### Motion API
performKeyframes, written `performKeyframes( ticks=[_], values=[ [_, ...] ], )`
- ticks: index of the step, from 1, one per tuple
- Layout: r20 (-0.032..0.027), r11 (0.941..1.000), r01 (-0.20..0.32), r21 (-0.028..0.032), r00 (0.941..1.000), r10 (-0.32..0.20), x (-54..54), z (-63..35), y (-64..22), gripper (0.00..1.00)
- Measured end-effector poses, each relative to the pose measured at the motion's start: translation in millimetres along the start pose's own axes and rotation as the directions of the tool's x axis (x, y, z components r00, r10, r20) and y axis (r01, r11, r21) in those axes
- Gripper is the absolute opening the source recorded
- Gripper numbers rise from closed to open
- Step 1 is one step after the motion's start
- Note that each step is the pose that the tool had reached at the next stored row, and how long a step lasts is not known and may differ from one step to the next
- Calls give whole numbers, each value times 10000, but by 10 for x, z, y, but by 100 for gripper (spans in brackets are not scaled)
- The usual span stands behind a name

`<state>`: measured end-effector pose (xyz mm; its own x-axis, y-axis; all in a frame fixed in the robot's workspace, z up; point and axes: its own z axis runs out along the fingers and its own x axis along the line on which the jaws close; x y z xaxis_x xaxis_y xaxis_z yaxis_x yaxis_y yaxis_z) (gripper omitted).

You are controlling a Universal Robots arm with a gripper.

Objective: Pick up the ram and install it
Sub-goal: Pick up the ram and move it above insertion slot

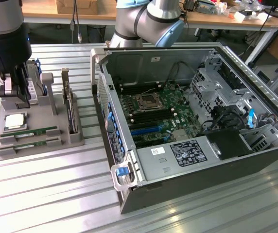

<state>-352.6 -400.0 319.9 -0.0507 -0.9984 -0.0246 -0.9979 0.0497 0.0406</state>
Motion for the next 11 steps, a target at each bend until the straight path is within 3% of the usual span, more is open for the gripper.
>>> performKeyframes(
  ticks=[11],
  values=[
    [-8, 9999, 101, -2, 9999, -101, 58, 160, -9, 30]
  ],
)
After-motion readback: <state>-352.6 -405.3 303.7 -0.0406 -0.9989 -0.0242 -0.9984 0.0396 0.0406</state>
